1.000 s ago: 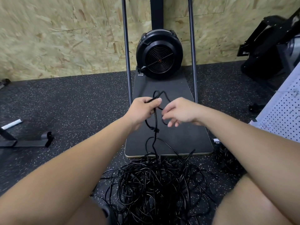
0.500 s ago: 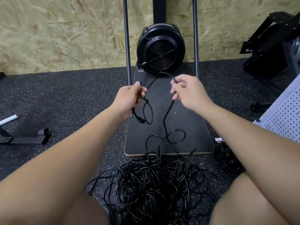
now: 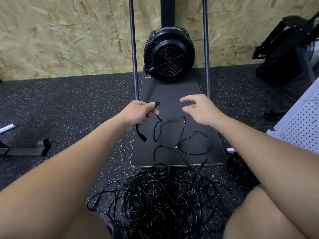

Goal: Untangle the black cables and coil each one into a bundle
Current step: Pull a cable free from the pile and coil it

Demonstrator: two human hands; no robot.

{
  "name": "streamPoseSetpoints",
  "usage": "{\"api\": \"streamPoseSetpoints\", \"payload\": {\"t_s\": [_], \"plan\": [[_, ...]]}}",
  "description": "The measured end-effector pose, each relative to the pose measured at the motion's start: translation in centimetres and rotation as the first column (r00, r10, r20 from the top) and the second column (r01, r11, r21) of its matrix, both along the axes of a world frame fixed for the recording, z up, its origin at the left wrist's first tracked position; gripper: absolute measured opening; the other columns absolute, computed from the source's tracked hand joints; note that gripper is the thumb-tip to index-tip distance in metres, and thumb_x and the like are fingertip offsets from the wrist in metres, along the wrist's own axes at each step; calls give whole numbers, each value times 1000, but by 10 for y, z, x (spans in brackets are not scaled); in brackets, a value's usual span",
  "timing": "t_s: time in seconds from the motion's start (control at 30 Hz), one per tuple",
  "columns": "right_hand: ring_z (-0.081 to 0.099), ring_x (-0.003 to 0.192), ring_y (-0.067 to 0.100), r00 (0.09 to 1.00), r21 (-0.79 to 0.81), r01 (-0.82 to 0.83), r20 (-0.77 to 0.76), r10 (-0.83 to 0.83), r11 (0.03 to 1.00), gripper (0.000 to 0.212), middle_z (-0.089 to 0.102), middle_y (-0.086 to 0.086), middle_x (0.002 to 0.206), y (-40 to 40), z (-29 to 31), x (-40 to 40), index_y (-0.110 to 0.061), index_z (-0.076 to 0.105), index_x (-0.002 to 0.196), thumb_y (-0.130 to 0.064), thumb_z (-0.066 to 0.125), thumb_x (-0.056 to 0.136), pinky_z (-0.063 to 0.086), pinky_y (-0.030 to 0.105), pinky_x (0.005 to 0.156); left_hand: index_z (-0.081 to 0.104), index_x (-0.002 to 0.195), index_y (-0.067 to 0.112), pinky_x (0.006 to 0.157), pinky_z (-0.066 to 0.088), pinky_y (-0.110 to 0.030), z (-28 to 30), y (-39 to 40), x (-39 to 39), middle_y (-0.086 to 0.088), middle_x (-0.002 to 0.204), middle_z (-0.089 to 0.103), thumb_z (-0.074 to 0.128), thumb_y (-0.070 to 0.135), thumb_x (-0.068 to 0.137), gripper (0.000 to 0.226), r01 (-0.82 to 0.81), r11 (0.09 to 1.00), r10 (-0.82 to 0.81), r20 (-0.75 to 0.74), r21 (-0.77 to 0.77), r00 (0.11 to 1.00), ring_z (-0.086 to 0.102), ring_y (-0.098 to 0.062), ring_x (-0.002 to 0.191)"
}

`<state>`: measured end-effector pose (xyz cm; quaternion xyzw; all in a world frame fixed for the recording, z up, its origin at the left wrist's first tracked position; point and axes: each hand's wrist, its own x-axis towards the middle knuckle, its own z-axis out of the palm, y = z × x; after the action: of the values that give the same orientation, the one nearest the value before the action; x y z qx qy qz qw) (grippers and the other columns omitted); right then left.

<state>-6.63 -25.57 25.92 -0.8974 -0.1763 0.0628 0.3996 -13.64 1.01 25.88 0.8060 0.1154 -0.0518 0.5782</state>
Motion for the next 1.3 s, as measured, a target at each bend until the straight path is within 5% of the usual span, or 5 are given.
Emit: {"api": "streamPoseSetpoints", "payload": {"t_s": [0.17,0.67,0.97,1.1,1.3], "plan": [[46,151,5,916,-140,-359,138,377,923,55,52,-16,164,22,13,-24,-37,52,160,-28,67,109,37,33,124,80,89,6,49,18,-27,19,-24,-12,3,63,44,62,30,109,36,164,986,-164,30,3,986,25,-13,52],[72,88,8,957,-26,-98,273,101,995,24,79,-16,86,-13,26,-17,-30,81,93,-27,62,108,60,42,87,73,107,1,112,50,-42,6,3,-48,-5,119,82,60,31,114,33,311,944,-319,60,112,946,72,-20,125],[63,98,29,886,-545,-366,45,462,754,23,68,0,101,-1,2,-32,-17,71,105,-27,53,113,54,51,92,58,92,20,61,47,-29,20,-25,-41,2,70,24,50,30,116,27,56,905,-27,75,-423,997,32,-15,59],[63,82,33,833,-576,-441,22,552,688,32,66,6,86,21,2,-53,-18,58,87,-38,54,111,56,51,80,67,121,8,54,38,-24,21,-45,-41,1,76,50,48,22,114,26,41,851,-7,67,-524,998,55,-16,69],[58,64,10,782,-323,-607,-81,617,726,18,68,-16,74,34,0,-75,-14,65,95,-30,74,96,52,41,65,60,134,-3,111,56,-39,2,-58,-41,-15,125,80,46,23,119,33,19,884,63,160,-467,985,75,-26,124]]}}
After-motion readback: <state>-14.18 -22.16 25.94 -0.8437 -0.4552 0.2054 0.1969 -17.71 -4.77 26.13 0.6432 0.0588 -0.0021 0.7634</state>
